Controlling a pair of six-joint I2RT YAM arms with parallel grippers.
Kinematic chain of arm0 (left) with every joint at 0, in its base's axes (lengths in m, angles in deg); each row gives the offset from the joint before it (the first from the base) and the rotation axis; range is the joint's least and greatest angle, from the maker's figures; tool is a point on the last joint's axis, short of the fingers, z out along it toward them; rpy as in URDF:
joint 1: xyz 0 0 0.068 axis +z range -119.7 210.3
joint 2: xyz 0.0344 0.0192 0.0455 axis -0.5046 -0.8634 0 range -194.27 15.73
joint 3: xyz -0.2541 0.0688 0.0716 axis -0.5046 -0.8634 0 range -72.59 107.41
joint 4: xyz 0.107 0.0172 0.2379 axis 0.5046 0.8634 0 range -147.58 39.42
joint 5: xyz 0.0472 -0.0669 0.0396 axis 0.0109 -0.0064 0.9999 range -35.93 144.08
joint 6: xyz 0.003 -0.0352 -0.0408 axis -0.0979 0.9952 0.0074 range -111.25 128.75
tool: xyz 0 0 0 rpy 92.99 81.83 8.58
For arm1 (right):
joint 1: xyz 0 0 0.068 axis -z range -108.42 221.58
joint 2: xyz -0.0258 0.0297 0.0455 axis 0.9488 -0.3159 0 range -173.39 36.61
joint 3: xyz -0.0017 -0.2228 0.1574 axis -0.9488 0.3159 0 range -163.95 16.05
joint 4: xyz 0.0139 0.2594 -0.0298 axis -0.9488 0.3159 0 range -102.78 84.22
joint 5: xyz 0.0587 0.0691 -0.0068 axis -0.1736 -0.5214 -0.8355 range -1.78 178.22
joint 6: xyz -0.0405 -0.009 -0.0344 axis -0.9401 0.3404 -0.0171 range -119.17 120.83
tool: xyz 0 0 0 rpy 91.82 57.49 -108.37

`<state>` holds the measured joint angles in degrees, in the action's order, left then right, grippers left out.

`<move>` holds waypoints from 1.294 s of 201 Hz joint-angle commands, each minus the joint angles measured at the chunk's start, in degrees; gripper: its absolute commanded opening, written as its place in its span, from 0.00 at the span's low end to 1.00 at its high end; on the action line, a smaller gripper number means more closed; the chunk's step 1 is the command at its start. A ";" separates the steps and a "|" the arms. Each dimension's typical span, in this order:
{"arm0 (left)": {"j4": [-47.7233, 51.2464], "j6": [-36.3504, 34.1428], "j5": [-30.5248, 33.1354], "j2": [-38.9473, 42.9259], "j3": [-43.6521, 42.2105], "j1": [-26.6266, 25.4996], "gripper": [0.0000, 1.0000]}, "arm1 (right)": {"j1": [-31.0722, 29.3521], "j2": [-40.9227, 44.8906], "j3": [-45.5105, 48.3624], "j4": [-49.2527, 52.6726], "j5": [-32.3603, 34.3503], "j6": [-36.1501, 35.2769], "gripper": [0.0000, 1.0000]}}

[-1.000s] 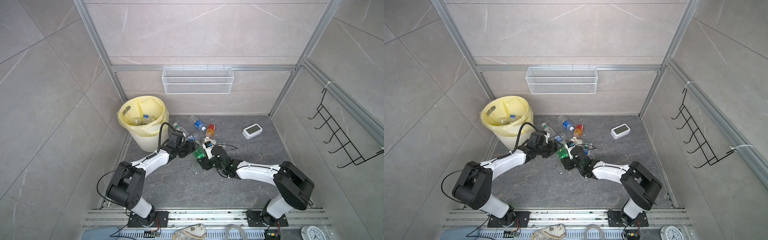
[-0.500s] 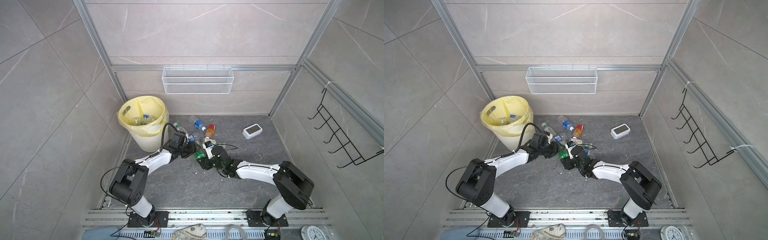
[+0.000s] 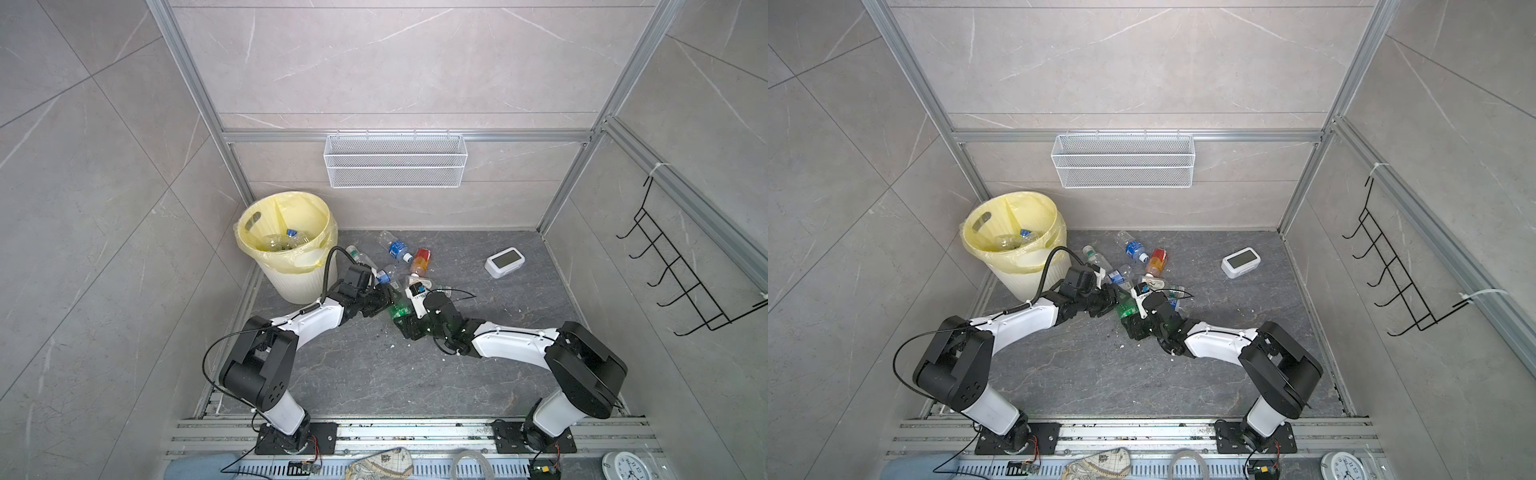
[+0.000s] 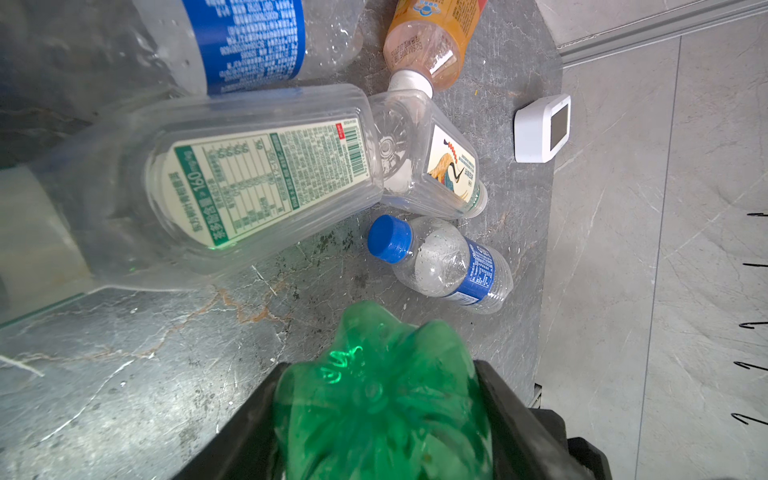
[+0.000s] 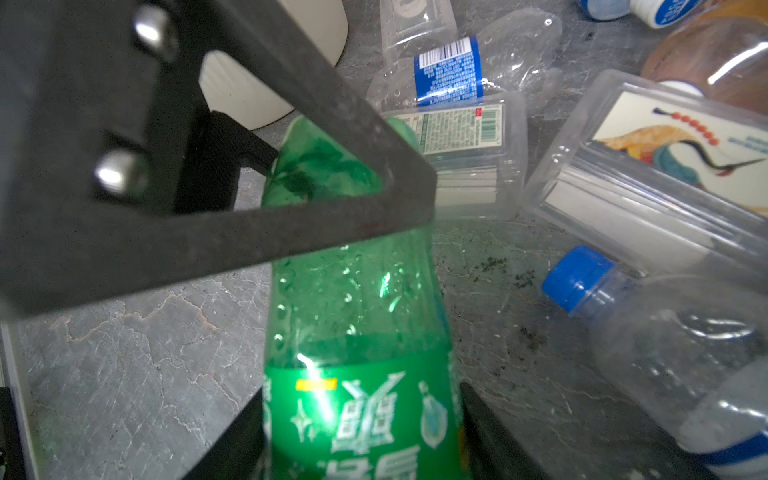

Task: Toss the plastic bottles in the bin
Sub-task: 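Close the left gripper on the green bottle's base while the right gripper holds it, then open the right gripper while the left gripper lifts the green bottle away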

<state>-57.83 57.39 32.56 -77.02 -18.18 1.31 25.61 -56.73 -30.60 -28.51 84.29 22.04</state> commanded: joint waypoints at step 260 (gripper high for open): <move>17.72 -14.71 15.09 17.18 14.58 7.47 0.36 | -0.73 12.65 -4.71 6.12 1.11 -3.04 0.99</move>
<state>-44.76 47.45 43.97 -63.93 -10.57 6.86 25.63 -46.15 -29.22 -28.66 81.80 20.86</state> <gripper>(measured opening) 0.629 0.992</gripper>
